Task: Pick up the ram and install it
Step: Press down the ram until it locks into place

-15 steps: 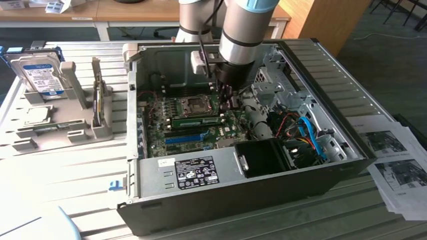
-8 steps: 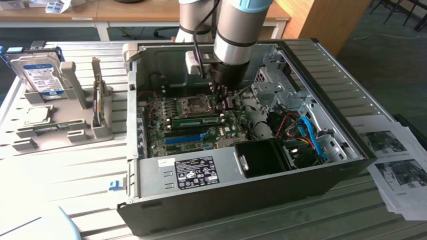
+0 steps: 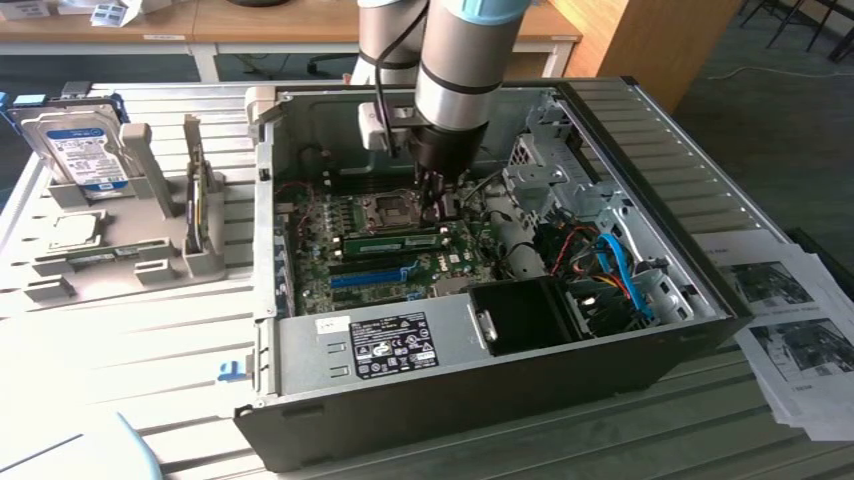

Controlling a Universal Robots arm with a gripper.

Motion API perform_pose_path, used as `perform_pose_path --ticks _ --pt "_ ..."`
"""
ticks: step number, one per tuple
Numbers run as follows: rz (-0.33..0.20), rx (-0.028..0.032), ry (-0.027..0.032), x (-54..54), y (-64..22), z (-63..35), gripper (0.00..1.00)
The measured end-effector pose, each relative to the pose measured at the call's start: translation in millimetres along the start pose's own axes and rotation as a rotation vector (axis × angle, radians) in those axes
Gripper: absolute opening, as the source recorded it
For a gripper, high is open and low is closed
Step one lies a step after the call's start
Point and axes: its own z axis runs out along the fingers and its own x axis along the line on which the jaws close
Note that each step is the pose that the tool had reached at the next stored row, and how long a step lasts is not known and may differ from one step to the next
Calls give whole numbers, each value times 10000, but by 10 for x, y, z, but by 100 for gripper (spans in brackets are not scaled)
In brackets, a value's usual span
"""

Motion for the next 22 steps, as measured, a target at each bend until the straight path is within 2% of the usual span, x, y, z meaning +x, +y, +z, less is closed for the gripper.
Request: perform_pose_path --ticks 22 --pt "0 -2 0 1 381 7 9"
